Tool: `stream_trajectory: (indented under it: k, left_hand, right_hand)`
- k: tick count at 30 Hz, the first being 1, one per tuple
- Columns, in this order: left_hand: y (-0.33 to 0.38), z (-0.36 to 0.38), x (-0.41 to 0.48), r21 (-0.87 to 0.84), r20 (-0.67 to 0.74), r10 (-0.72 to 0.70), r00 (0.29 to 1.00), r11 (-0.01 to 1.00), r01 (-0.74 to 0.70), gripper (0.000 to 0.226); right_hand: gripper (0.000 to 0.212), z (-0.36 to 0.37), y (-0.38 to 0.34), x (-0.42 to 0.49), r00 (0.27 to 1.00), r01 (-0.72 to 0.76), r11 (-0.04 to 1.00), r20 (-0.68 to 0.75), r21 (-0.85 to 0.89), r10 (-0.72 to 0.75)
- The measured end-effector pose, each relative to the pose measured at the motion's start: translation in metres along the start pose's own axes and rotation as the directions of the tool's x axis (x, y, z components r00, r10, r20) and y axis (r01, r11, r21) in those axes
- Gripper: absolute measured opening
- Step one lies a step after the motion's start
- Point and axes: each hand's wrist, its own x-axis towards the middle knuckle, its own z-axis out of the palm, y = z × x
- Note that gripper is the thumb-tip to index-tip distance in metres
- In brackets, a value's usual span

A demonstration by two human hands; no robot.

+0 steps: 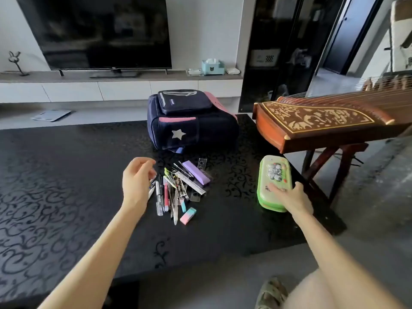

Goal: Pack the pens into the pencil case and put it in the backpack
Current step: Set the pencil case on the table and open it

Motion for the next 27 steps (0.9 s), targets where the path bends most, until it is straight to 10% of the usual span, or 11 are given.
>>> stream_trajectory:
  k: [7,12,17,23,27]
  left_hand:
    - [-0.039,0.067,-0.017,0.162,0.285,-0.275,0.918,0.958,0.237,0.012]
    - [-0.064,0.126,-0.041,0.438,0.509,-0.483,0.713,0.858,0.269,0.051]
    - [-0.067,0.155,-0.043,0.037,0.656,-0.575,0.490,0.672,0.739,0.072]
    - [-0.059,0.122,-0.051,-0.126,0.674,-0.431,0.600,0.733,0.668,0.051]
    - [-0.032,0.082,-0.045,-0.002,0.698,-0.431,0.571,0.797,0.604,0.029]
  right_hand:
    - [0.106,0.029,-0.015,-0.008,0.997,-0.041,0.998,-0.063,-0.044,0.038]
    - [0.109,0.040,-0.011,-0.072,0.915,0.277,0.879,-0.173,-0.388,-0.365]
    - [0.103,0.051,0.008,-0.102,0.749,0.492,0.753,-0.229,-0.436,-0.622]
    - [0.052,0.025,0.016,-0.116,0.711,0.700,0.699,-0.053,0.150,-0.701]
    - [0.033,-0.006,-0.018,-0.096,0.800,0.383,0.706,0.169,0.596,-0.576]
